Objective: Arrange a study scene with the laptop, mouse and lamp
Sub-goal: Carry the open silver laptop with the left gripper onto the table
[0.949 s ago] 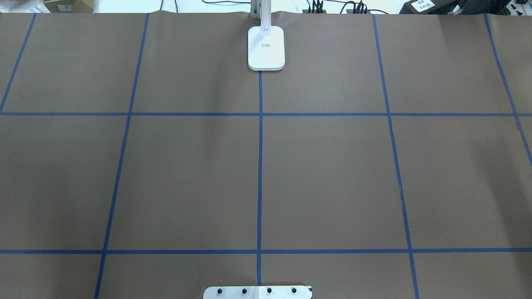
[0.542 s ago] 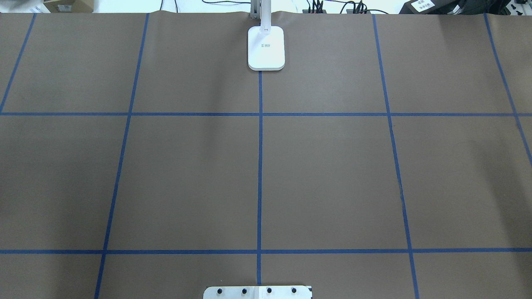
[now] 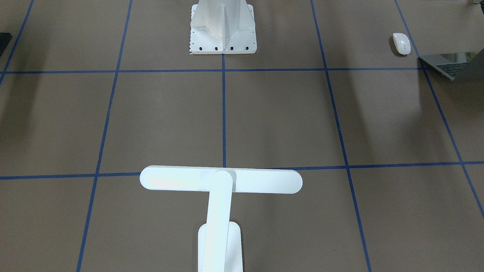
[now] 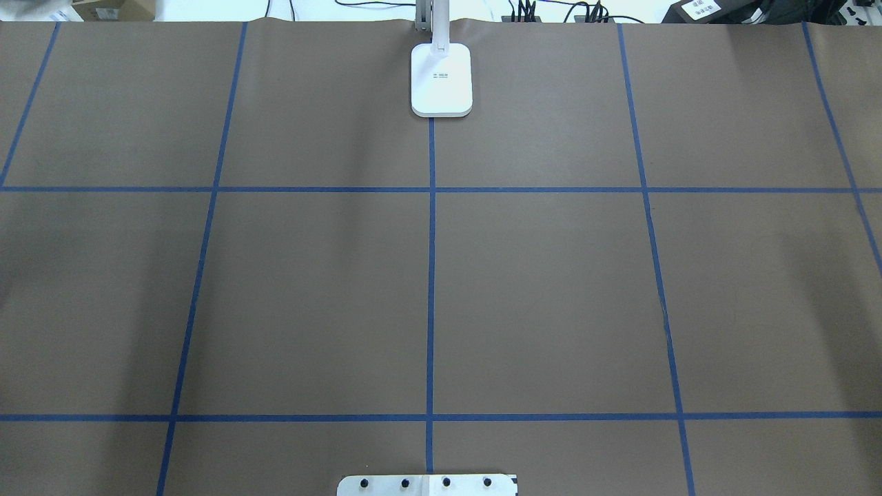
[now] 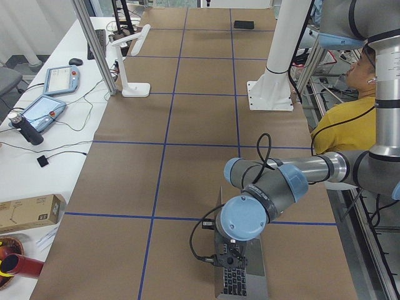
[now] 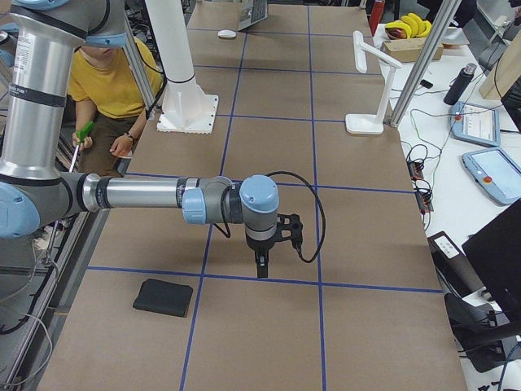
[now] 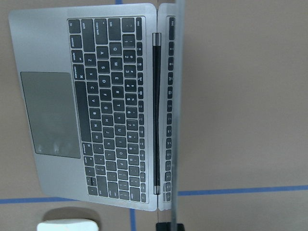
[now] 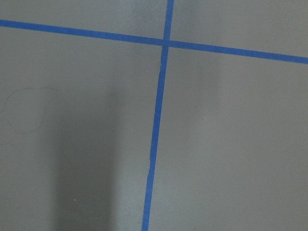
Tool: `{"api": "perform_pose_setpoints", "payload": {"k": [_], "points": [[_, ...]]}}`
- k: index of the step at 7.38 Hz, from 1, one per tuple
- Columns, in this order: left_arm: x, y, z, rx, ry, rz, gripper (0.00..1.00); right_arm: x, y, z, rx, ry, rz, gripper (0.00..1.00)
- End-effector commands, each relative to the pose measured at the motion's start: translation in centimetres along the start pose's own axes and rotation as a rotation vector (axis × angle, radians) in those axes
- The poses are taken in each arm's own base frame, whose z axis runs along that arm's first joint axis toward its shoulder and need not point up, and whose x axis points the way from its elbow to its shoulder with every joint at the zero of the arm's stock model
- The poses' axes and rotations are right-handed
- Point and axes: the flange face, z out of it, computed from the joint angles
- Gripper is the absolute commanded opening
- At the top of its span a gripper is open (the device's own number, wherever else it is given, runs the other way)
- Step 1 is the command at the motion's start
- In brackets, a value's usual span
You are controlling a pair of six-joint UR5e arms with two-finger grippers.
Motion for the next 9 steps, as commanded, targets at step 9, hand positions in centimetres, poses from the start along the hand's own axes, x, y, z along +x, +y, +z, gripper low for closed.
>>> {"api": "perform_pose_setpoints", "payload": {"k": [9], "points": [[24.4,41.4,3.5,-0.164,-0.051,-0.01,0.0,0.1,0.1,0.1,-0.004,-0.002,0.005,1.0]]}}
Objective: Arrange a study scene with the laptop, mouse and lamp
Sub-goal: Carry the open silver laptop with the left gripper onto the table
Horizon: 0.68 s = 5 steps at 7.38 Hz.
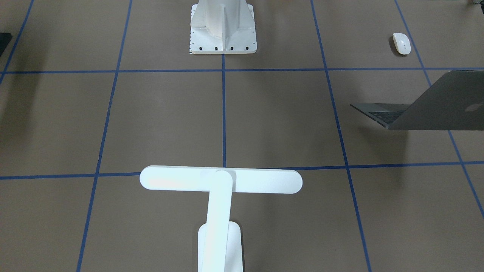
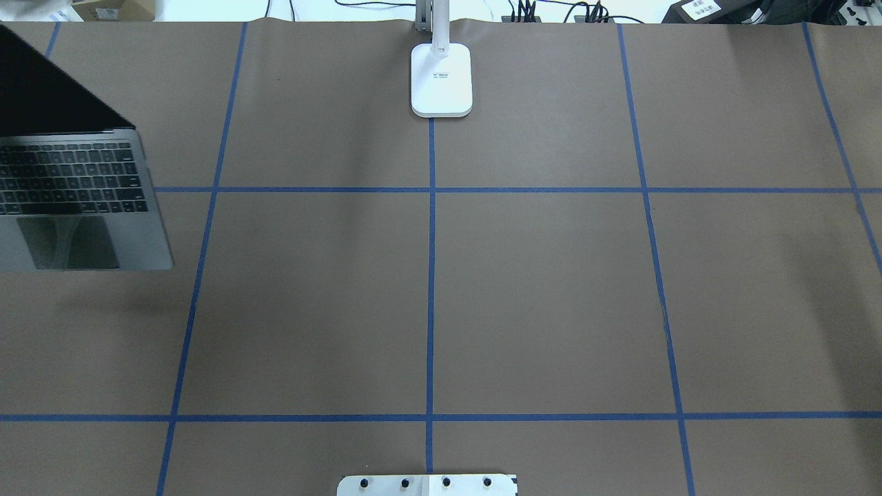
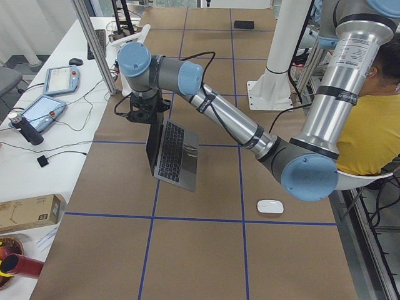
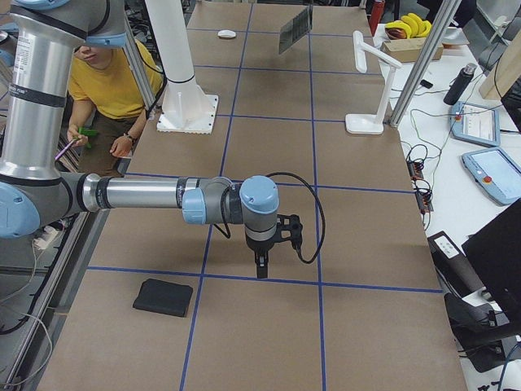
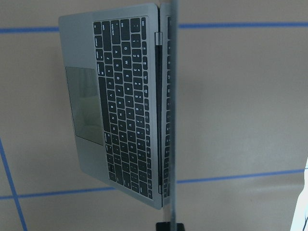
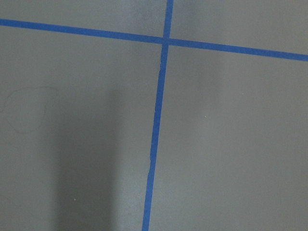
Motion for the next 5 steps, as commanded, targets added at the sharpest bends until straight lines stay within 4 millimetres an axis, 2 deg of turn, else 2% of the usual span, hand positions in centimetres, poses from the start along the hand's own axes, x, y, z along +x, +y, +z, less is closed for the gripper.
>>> {"api": "perform_pose_setpoints", "payload": {"k": [1,3,4,5], "points": [[0.8,8.6,4.8,-0.047,-0.028,-0.053,0.0,0.0,0.1,0.0,-0.001,0.0,0.001,1.0],[0.8,16.1,8.4,-0.054,-0.05,-0.109,0.0,0.1,0.1,0.1,-0.002,0.0,0.003,1.0],[0.7,20.6,11.2,-0.017,-0.048,-0.117,0.0,0.1,0.1,0.1,-0.002,0.0,0.003,1.0],[0.3,23.7,14.2,0.007,-0.058,-0.099,0.0,0.1,0.1,0.1,-0.002,0.0,0.003,1.0]]}}
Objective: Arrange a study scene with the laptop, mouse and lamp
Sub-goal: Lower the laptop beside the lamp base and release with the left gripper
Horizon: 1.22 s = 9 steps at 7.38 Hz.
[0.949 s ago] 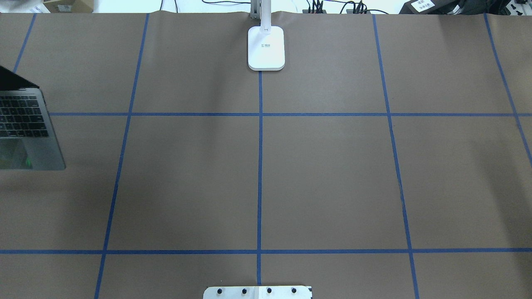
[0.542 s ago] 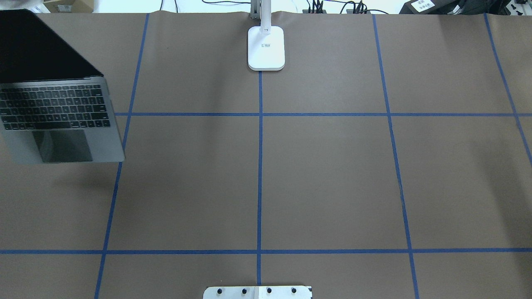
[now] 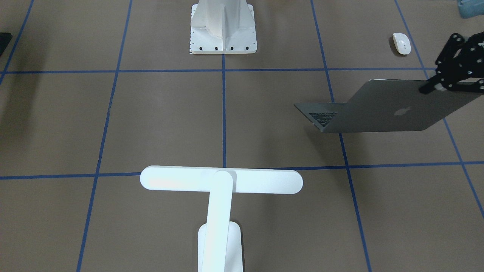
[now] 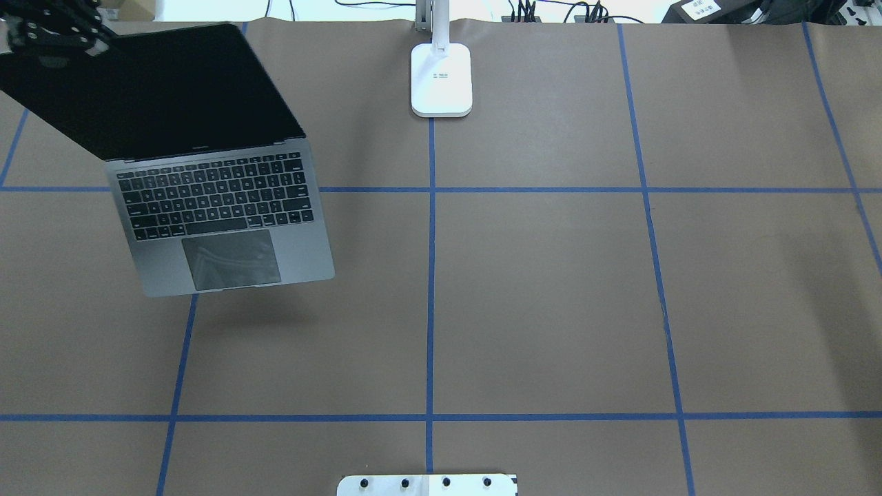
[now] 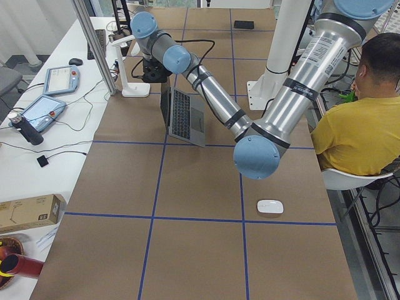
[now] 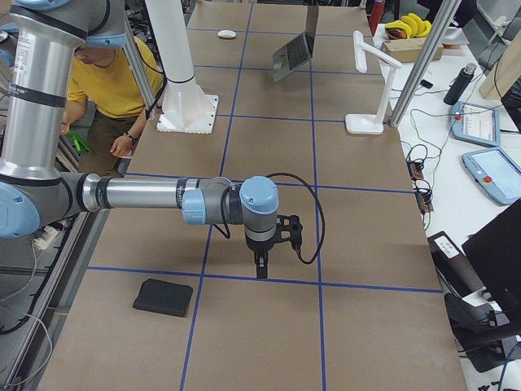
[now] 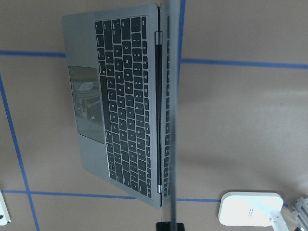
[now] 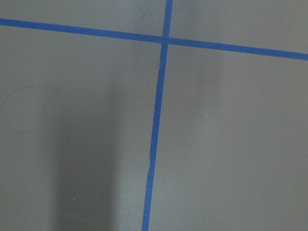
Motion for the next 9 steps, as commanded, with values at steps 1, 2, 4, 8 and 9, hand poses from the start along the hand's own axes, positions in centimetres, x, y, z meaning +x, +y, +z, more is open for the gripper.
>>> {"api": "perform_pose_setpoints", "payload": {"k": [1,2,4,8,9], "points": [[-0.1,6.4,5.4,0.05,-0.001,0.023,0.0,0.0,0.0,0.0,0.0,0.0,0.0,1.0],[0.7,9.0,7.3,0.071,0.003,0.054,0.0,0.0,-0.1,0.0,0.001,0.0,0.001,1.0],[0.7,12.8,12.7,0.096,-0.035,0.106,0.0,-0.1,-0.1,0.0,0.001,-0.008,0.001,1.0],[3.9,11.5,17.6,0.117,-0.067,0.074,0.0,0.0,0.0,0.1,-0.003,-0.009,0.004,1.0],[4.8,11.1,18.5,0.123,-0.07,0.065,0.0,0.0,0.0,0.1,-0.003,-0.009,0.004,1.0]]}}
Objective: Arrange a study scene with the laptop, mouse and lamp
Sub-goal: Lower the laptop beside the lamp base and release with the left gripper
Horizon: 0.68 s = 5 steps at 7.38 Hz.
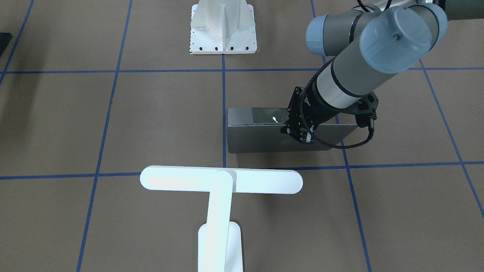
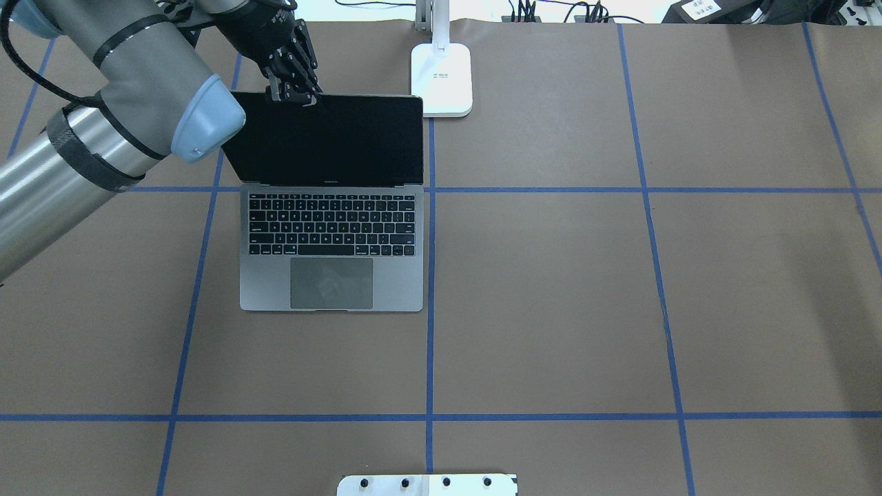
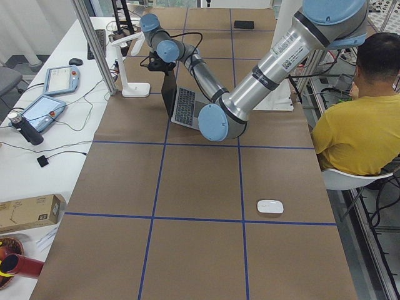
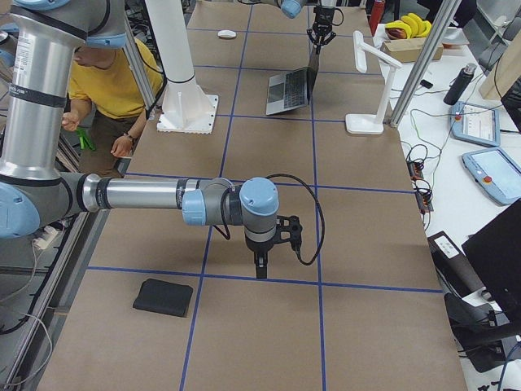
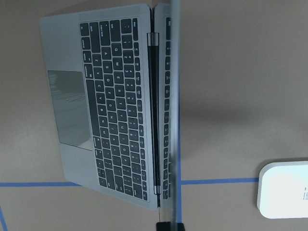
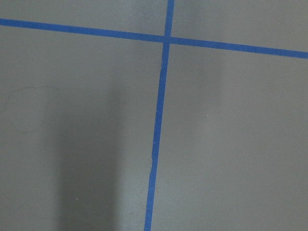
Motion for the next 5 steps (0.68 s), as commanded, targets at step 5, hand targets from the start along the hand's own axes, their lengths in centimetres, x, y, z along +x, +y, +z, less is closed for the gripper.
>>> {"api": "perform_pose_setpoints", "payload": {"k": [5], "points": [[5.9,-0.4,4.4,0.018,-0.014,-0.037,0.0,0.0,0.1,0.0,-0.001,0.0,-0.001,1.0]]}}
